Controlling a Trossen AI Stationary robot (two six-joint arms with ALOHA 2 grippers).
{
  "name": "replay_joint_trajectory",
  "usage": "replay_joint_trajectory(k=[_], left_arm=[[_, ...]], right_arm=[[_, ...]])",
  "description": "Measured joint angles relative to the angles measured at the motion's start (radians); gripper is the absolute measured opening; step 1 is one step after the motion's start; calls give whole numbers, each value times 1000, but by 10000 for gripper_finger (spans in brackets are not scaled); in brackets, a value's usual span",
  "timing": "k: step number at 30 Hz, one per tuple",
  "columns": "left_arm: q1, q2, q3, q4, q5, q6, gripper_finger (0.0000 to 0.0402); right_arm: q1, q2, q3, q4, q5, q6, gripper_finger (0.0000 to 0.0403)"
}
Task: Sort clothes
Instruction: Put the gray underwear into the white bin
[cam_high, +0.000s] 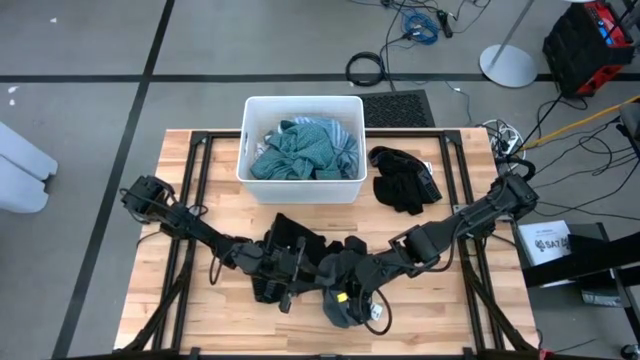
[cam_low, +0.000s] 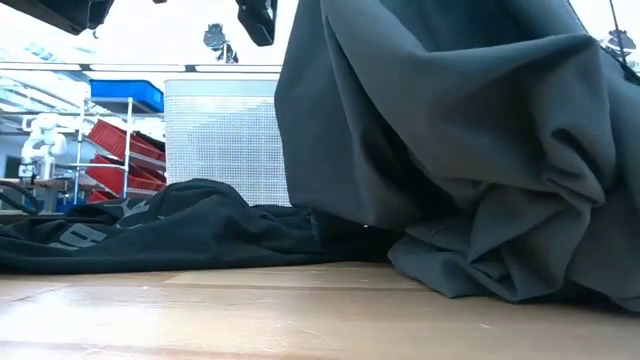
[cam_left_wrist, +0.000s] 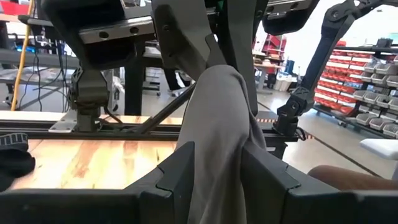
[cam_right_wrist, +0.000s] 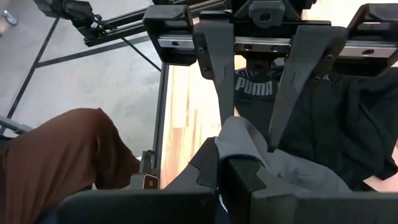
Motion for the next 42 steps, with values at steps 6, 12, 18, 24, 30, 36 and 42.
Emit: replay_joint_trajectory(k=[6, 12, 18, 24, 30, 36, 42], left_arm=[[0, 0, 0, 0, 0, -10, 69], [0, 0, 3, 6, -3, 12, 7], [0, 0, 10, 10, -3, 28, 4], [0, 0, 10, 10, -20, 29, 2], [-7, -11, 11, 5, -26, 29, 1], [-19, -30, 11, -1, -27, 36, 1], [-19, -30, 11, -1, -28, 35, 1]], right_arm=[[0, 0, 0, 0, 3, -8, 3], [1, -2, 0, -40, -10, -8, 39], [2, -2, 0, -171, -107, 6, 93], [2, -32, 0, -294, -70, 66, 117], [104, -53, 0, -402, 37, 169, 118], [292, -22, -73, -402, 153, 371, 119], [360, 2, -217, -320, 342, 494, 119]])
